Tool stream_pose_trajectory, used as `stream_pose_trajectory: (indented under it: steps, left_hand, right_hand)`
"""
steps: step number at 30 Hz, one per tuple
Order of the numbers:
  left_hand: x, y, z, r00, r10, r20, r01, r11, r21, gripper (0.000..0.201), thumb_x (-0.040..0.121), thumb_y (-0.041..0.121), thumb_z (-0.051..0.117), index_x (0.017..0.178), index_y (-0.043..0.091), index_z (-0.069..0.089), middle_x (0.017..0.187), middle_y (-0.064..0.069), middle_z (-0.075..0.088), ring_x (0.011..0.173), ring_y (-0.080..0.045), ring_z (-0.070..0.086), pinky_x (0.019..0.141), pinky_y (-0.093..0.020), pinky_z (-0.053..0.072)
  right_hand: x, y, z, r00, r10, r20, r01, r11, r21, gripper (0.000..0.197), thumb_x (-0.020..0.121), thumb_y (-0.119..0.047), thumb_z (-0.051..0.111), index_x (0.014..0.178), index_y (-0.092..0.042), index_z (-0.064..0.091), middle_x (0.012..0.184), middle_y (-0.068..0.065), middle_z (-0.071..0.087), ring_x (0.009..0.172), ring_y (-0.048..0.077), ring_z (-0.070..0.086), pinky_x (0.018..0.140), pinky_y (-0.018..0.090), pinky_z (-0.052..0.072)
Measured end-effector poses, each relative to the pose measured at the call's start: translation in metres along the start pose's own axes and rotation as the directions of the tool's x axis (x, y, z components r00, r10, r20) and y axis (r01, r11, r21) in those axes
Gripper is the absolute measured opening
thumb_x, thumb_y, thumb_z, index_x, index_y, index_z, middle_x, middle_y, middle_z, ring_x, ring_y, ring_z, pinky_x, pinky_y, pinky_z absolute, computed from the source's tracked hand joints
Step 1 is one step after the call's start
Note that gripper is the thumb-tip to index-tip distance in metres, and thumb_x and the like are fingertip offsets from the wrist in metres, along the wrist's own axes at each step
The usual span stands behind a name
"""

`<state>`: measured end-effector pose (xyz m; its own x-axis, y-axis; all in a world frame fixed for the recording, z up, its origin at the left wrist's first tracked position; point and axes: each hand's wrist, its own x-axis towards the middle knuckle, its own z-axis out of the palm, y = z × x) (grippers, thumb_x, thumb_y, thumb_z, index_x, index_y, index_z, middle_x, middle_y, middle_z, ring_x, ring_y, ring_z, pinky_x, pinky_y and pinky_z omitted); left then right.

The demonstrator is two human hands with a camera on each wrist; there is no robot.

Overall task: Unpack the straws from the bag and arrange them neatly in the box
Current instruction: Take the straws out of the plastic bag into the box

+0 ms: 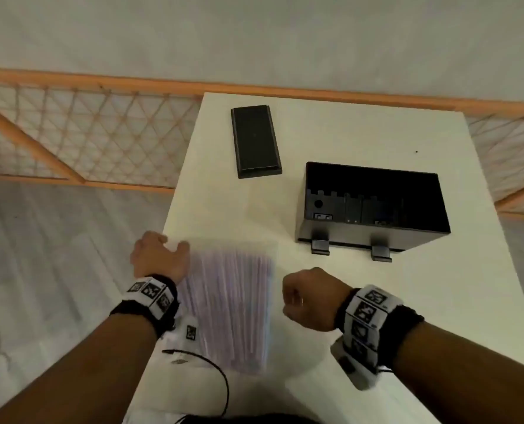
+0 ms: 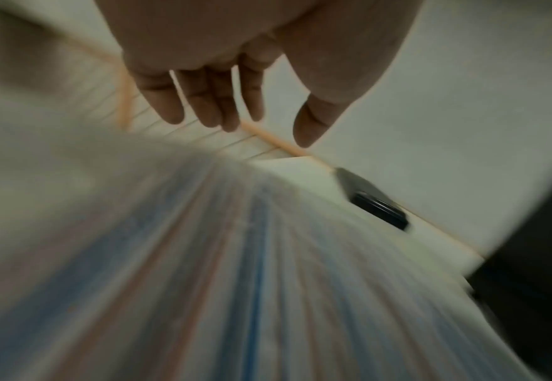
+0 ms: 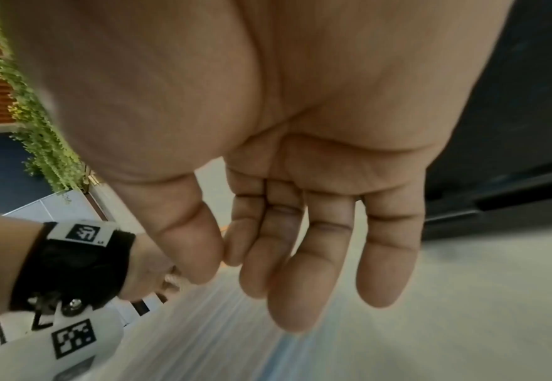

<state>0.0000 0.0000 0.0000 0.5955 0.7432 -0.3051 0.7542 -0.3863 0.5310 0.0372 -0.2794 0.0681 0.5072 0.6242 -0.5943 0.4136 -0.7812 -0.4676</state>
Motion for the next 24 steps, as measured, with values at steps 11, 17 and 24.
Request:
stream_pose_trajectory:
  steps: [11, 17, 24]
  left_hand:
    - [0.055, -0.020, 0.015, 0.945, -0.311, 0.096, 0.321, 0.939, -0.119, 0.073, 0.088, 0.053, 0.067, 0.133, -0.002, 0.049, 0.133, -0.020, 0.061, 0.121, -0.041, 0.059, 0.096, -0.045, 0.048]
    - [0.055, -0.021, 0.020, 0.984, -0.106, 0.146, 0.111, 0.994, -0.021, 0.046, 0.092, 0.045, 0.064, 0.113, 0.004, 0.059, 0.110, -0.013, 0.066, 0.098, -0.034, 0.063, 0.081, -0.039, 0.051]
    - [0.057, -0.021, 0.017, 0.988, 0.018, 0.157, -0.030, 0.997, 0.075, 0.028, 0.099, 0.031, 0.058, 0.109, 0.005, 0.057, 0.116, -0.017, 0.064, 0.109, -0.037, 0.060, 0.086, -0.039, 0.044]
  right_hand:
    - [0.116, -0.068, -0.008, 0.994, -0.016, -0.110, 0.021, 0.998, 0.051, 0.007, 0.087, -0.027, 0.066, 0.085, -0.021, 0.063, 0.081, -0.010, 0.056, 0.078, 0.014, 0.053, 0.068, 0.024, 0.038]
    - [0.149, -0.079, 0.000, 0.983, 0.056, -0.174, -0.034, 0.991, 0.127, 0.017, 0.087, -0.036, 0.067, 0.085, -0.020, 0.063, 0.081, -0.009, 0.058, 0.081, 0.015, 0.057, 0.070, 0.025, 0.041]
    - [0.163, -0.078, 0.003, 0.961, 0.110, -0.252, -0.076, 0.987, 0.140, 0.018, 0.086, -0.035, 0.067, 0.089, -0.020, 0.058, 0.096, 0.000, 0.065, 0.092, 0.021, 0.060, 0.085, 0.035, 0.049]
